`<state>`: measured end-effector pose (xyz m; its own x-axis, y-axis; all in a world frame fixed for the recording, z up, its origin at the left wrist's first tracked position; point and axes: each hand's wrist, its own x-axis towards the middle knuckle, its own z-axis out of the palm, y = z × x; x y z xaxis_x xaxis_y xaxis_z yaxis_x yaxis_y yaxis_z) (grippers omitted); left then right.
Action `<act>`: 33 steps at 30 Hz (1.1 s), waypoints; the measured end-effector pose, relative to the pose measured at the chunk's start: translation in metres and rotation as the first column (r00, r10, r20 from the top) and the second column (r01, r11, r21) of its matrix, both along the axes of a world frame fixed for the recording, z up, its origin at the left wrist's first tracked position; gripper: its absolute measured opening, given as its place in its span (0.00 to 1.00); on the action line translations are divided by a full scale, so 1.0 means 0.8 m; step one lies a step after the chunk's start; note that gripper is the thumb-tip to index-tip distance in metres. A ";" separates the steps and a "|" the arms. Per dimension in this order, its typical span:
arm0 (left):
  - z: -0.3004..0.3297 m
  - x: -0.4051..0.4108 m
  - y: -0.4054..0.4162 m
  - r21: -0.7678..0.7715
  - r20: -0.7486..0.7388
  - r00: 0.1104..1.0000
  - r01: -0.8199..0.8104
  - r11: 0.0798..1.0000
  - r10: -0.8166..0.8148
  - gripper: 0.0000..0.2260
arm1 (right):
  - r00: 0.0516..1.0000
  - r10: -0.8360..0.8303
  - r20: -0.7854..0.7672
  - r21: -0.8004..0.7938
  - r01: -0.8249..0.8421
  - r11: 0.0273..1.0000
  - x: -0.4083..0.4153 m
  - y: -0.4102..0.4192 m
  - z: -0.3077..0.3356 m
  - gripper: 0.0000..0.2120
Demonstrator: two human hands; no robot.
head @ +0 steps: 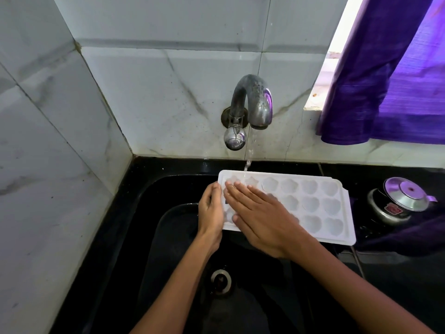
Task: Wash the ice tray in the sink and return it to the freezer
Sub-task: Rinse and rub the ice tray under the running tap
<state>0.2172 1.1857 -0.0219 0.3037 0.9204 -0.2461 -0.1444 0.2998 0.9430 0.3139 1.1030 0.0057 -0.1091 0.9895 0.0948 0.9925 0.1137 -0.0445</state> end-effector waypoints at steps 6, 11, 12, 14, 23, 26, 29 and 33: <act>-0.006 -0.001 0.002 -0.036 0.059 0.998 0.014 0.999 -0.012 0.12 | 0.976 -0.216 -0.010 -0.017 0.216 0.976 0.029 -0.020 -0.005 0.30; -0.005 0.018 -0.003 -0.104 0.130 0.991 0.056 0.993 -0.043 0.12 | 0.934 -0.356 0.013 0.141 0.351 0.926 0.018 0.011 -0.008 0.29; -0.005 0.020 -0.002 -0.107 0.160 0.986 0.071 0.992 -0.053 0.12 | 0.941 -0.337 0.028 0.150 0.329 0.932 0.013 0.014 -0.008 0.28; -0.001 0.023 0.000 -0.105 0.196 0.976 0.119 0.987 -0.097 0.11 | 0.961 -0.270 0.058 0.152 0.259 0.954 0.002 0.014 -0.013 0.27; 0.010 0.051 -0.005 -0.164 0.273 0.955 0.168 0.972 -0.119 0.09 | 0.972 -0.225 0.070 0.181 0.209 0.961 0.014 -0.027 -0.027 0.25; 0.015 0.052 -0.001 -0.134 0.290 0.953 0.131 0.982 -0.087 0.09 | 0.962 -0.272 0.015 0.178 0.265 0.948 0.025 -0.045 -0.032 0.26; 0.013 0.039 0.009 -0.099 0.290 0.955 0.094 0.991 -0.062 0.09 | 0.923 -0.379 -0.066 0.182 0.385 0.905 0.037 -0.055 -0.035 0.27; 0.009 0.017 0.016 -0.106 0.266 0.963 0.077 0.991 -0.046 0.09 | 0.876 -0.460 -0.144 0.191 0.480 0.856 0.036 -0.046 -0.035 0.29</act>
